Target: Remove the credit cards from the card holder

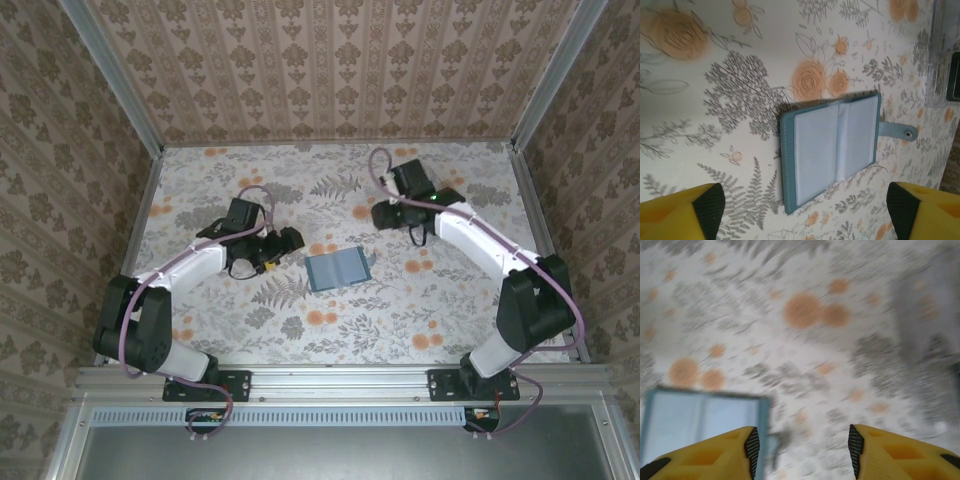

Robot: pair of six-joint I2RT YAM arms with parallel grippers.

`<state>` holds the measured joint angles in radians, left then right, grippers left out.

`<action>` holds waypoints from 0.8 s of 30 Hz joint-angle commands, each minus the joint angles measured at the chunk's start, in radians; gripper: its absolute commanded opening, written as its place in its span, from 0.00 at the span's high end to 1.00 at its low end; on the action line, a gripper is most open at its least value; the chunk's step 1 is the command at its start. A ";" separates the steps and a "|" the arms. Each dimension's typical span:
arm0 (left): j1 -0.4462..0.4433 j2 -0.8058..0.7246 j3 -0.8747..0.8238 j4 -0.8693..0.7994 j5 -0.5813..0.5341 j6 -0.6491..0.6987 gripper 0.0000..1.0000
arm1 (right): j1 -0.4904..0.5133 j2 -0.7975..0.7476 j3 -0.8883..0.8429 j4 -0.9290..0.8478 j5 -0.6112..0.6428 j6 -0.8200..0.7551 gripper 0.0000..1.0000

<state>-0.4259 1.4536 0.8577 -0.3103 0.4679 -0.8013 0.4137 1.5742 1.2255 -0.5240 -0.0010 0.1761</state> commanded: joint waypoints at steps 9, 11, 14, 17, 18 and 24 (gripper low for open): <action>-0.138 0.098 0.051 -0.005 -0.017 -0.035 0.41 | 0.180 0.064 -0.101 0.044 -0.091 0.257 0.45; -0.150 0.129 0.068 0.004 -0.017 -0.044 0.45 | 0.185 0.090 -0.104 0.050 -0.086 0.277 0.46; -0.155 0.160 0.079 0.027 -0.021 -0.063 0.51 | 0.188 0.140 -0.093 0.040 -0.056 0.298 0.48; -0.155 0.192 0.093 0.038 -0.019 -0.068 0.53 | 0.189 0.190 -0.074 0.027 -0.029 0.301 0.49; -0.155 0.205 0.098 0.042 -0.015 -0.070 0.54 | 0.189 0.205 -0.068 0.026 -0.018 0.303 0.49; -0.155 0.261 0.113 0.053 -0.021 -0.073 0.55 | 0.189 0.270 -0.055 0.011 0.010 0.318 0.48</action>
<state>-0.5774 1.6890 0.9463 -0.2638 0.4587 -0.8616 0.5995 1.8225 1.1446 -0.4828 -0.0265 0.4664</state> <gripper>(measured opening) 0.449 0.516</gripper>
